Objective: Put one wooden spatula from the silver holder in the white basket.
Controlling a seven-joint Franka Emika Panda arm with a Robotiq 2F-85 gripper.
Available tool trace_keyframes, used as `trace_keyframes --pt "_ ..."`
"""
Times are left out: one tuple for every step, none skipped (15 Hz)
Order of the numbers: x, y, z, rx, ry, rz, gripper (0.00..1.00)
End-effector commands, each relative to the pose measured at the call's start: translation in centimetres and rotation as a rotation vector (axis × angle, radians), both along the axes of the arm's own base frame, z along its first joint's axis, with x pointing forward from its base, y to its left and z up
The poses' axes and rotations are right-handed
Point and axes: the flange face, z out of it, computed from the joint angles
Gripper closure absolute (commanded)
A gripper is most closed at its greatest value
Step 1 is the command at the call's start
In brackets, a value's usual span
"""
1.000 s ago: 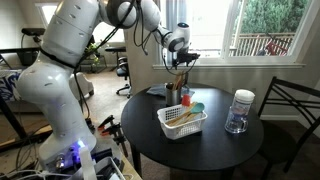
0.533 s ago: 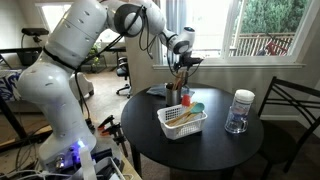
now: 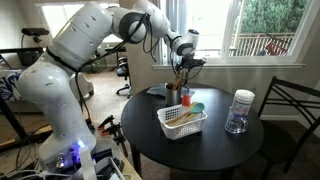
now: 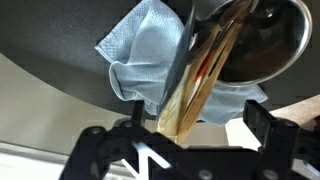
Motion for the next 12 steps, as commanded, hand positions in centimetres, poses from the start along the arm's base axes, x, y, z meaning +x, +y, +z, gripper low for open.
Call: trace_keyframes --pt "1.0 0.0 -0.6 0.047 -0.038 0.078 0.0" --pt "1.2 0.0 -0.8 0.059 -0.054 0.096 0.0" --pt "1.4 0.0 -1.1 0.07 -0.064 0.112 0.0" --pt "1.6 0.0 -1.4 0.082 -0.073 0.125 0.0" --pt "1.8 0.1 -1.8 0.091 -0.078 0.134 0.0" --pt "2.0 0.2 -2.1 0.097 -0.081 0.142 0.0" --pt "2.1 0.4 -2.3 0.104 -0.082 0.15 0.0" --pt "2.2 0.6 -2.6 0.108 -0.081 0.158 0.0" --pt "2.3 0.8 -2.7 0.111 -0.08 0.168 0.0" --pt "2.4 1.0 -2.8 0.113 -0.083 0.179 0.0" --pt "2.5 1.3 -2.8 0.116 -0.088 0.189 0.0" --pt "2.5 1.6 -2.8 0.114 -0.092 0.198 0.0"
